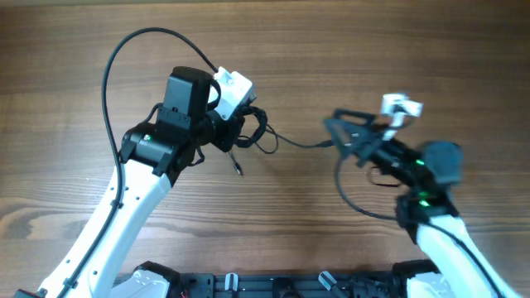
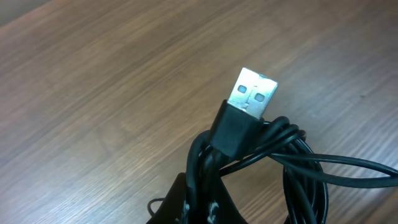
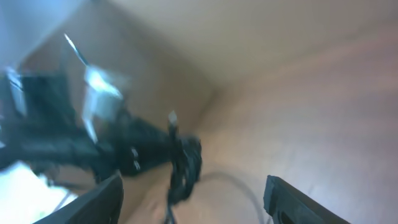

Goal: Untangle cables

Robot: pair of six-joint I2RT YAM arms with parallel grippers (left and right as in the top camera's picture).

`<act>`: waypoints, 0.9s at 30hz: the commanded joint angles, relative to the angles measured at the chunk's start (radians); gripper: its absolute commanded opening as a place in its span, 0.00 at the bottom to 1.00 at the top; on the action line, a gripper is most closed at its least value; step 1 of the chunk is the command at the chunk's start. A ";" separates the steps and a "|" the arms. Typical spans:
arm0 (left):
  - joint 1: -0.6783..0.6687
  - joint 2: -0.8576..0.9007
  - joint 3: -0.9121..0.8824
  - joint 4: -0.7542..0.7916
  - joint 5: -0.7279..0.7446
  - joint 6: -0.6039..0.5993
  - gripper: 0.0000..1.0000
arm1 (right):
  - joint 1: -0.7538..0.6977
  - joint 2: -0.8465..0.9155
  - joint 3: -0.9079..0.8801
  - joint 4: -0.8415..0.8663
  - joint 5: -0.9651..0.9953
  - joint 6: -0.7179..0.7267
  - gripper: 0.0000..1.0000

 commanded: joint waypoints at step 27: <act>-0.005 0.110 0.010 0.068 0.072 -0.224 0.04 | 0.354 0.207 0.005 0.170 0.326 0.291 0.05</act>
